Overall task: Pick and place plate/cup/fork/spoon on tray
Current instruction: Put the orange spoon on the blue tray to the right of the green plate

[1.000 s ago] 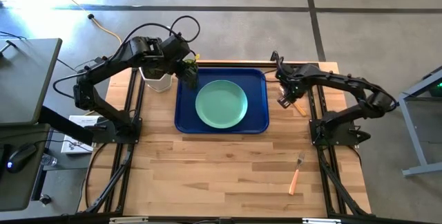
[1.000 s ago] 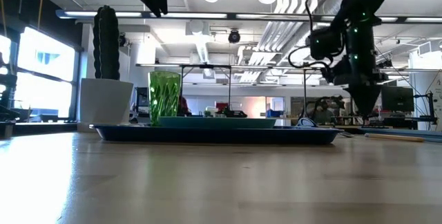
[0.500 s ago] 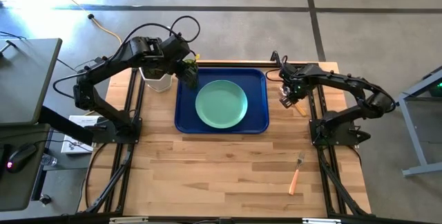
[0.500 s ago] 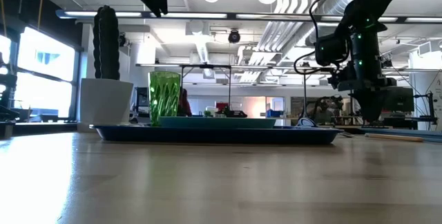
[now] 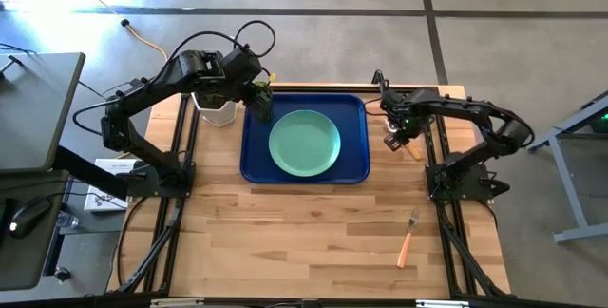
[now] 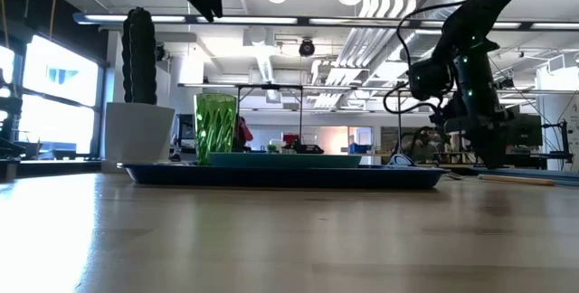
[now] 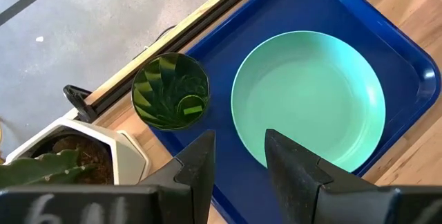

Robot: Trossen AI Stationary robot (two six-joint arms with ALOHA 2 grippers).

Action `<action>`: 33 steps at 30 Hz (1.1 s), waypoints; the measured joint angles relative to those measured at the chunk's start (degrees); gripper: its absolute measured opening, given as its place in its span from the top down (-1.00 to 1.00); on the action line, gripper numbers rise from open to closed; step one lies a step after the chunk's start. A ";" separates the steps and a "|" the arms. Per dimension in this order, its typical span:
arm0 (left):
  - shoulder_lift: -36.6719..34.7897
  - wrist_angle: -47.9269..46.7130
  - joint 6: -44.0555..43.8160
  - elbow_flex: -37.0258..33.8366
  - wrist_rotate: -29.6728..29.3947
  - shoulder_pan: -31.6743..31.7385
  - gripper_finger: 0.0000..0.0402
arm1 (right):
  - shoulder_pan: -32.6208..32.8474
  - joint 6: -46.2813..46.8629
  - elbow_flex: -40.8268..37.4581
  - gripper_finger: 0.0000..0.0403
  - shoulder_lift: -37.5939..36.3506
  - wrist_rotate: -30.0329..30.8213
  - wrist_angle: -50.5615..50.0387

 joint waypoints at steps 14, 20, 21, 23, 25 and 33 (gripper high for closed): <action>0.00 0.00 0.00 0.00 -0.02 0.00 0.43 | 0.00 -0.65 0.02 0.46 2.90 -1.02 0.46; 0.00 -0.05 0.00 0.00 -0.02 0.00 0.43 | 0.00 -0.81 0.02 0.46 6.52 -1.48 0.63; 0.00 -0.07 0.00 0.00 -0.02 0.00 0.43 | -0.02 -0.81 0.09 0.46 7.25 -1.51 0.63; 0.00 -0.07 0.00 0.00 -0.02 0.00 0.43 | 0.00 -0.83 0.37 0.46 8.37 -1.60 0.60; 0.00 -0.09 0.00 0.00 -0.02 0.00 0.43 | 0.00 -0.89 0.46 0.48 9.36 -1.96 0.33; 0.00 -0.11 0.00 0.00 -0.02 0.00 0.43 | 0.02 -0.61 0.38 0.88 9.92 -2.38 0.36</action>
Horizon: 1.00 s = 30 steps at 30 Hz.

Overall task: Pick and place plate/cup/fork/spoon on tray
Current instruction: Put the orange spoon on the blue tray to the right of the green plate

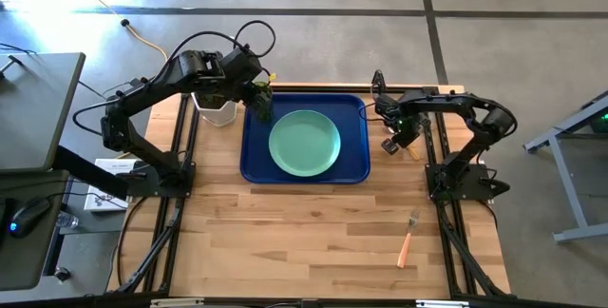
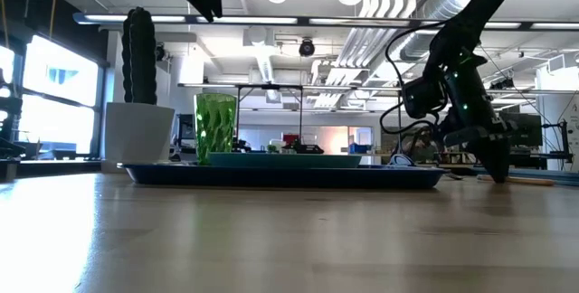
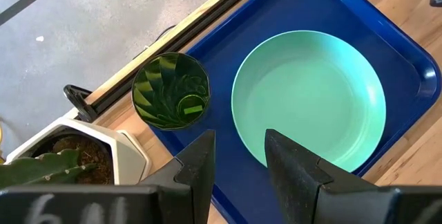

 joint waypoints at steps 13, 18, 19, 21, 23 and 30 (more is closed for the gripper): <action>0.02 -0.02 0.11 0.00 0.00 0.00 0.43 | -0.04 2.61 3.43 0.96 0.32 2.38 -4.01; 0.02 0.04 2.96 0.00 0.07 0.00 0.43 | 0.36 4.62 6.88 0.98 0.32 1.20 -6.12; 0.02 0.07 2.97 0.00 0.02 0.00 0.43 | 0.54 5.00 7.49 0.98 0.28 1.02 -6.46; 0.02 0.06 3.03 0.00 0.02 0.00 0.43 | 0.87 5.60 8.19 0.98 0.37 0.44 -6.39; 0.02 0.07 3.77 0.00 0.02 0.00 0.43 | 1.28 6.60 8.62 0.98 0.31 0.34 -6.30; 0.02 0.08 6.52 0.00 0.04 0.00 0.43 | 1.64 6.95 8.61 0.99 0.28 -0.17 -6.52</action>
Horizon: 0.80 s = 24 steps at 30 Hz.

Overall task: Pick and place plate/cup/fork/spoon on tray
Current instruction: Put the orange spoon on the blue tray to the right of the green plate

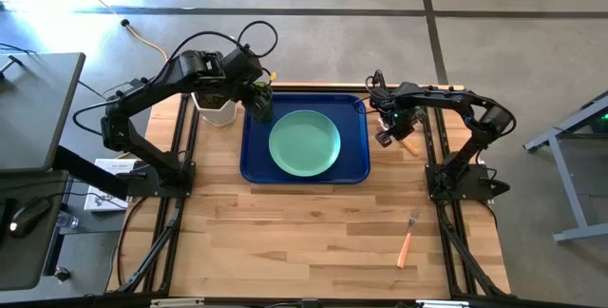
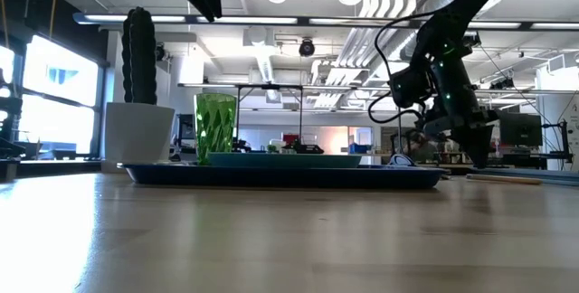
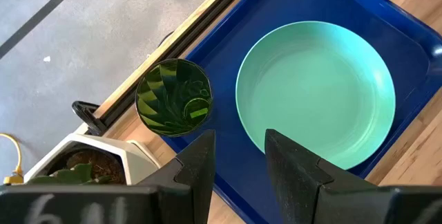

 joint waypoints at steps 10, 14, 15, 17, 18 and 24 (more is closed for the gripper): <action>0.00 0.03 0.52 0.00 -0.01 0.00 0.43 | 0.00 -3.81 0.00 0.71 -0.02 -1.45 0.43; 0.00 0.03 0.49 0.00 -0.01 0.00 0.43 | 0.00 -7.19 0.00 0.45 -0.04 -0.30 2.08; 0.00 0.03 0.45 0.00 0.01 0.00 0.43 | -0.06 -7.97 0.00 0.39 -0.04 0.20 2.44; 0.00 0.05 -0.10 0.00 0.01 0.00 0.43 | -0.58 -9.22 0.00 0.29 -0.04 0.10 2.83; 0.00 0.05 -0.32 0.00 -0.01 0.00 0.43 | -0.94 -9.51 0.00 0.26 -0.07 0.10 2.82; 0.00 0.05 -0.47 0.00 0.01 0.00 0.43 | -3.44 -10.64 -2.69 0.14 -0.13 -2.35 3.77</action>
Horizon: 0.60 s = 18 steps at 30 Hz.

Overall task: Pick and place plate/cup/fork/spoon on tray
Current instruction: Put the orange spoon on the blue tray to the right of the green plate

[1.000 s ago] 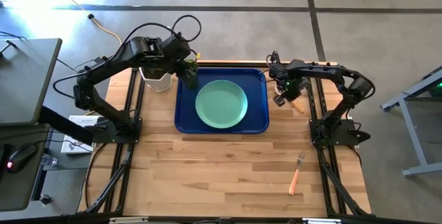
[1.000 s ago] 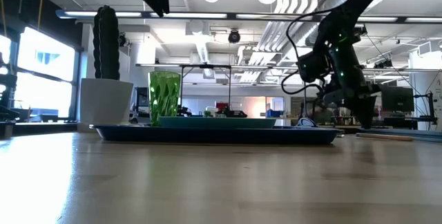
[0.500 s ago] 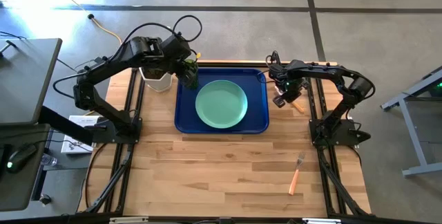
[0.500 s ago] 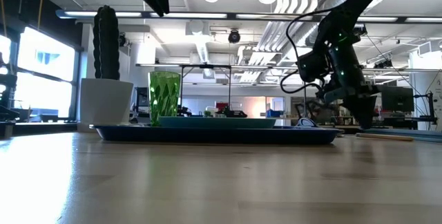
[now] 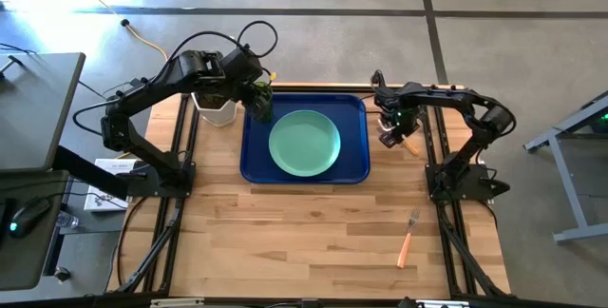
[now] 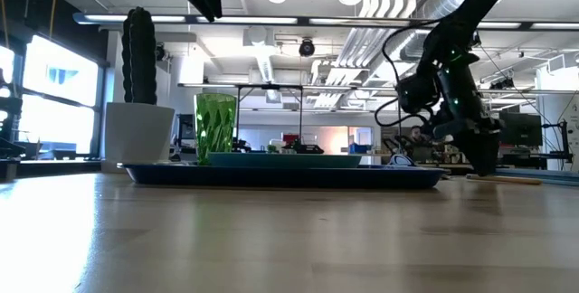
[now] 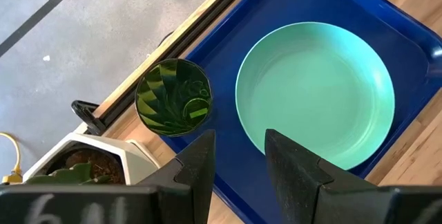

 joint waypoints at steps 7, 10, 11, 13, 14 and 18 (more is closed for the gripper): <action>0.00 0.06 -0.04 0.00 0.00 0.00 0.43 | 0.50 -0.41 -2.90 0.15 -0.12 -0.83 3.99; 0.00 0.09 -0.04 0.00 0.00 0.00 0.43 | 0.69 0.53 -3.74 0.15 -0.28 -0.28 4.83; 0.00 0.09 -0.04 0.00 0.00 0.00 0.43 | 0.71 0.66 -3.86 0.15 -0.28 -0.02 4.85; 0.00 0.12 -0.04 0.00 -0.01 -0.01 0.43 | 0.73 0.98 -3.93 0.18 -0.28 -0.13 4.90; 0.00 0.18 -0.04 0.00 -0.02 0.00 0.43 | 0.71 1.02 -3.93 0.22 -0.26 -0.47 4.98; 0.00 0.52 -0.04 0.00 -0.02 -0.02 0.43 | 0.75 1.87 -4.00 0.51 -0.22 -1.49 5.26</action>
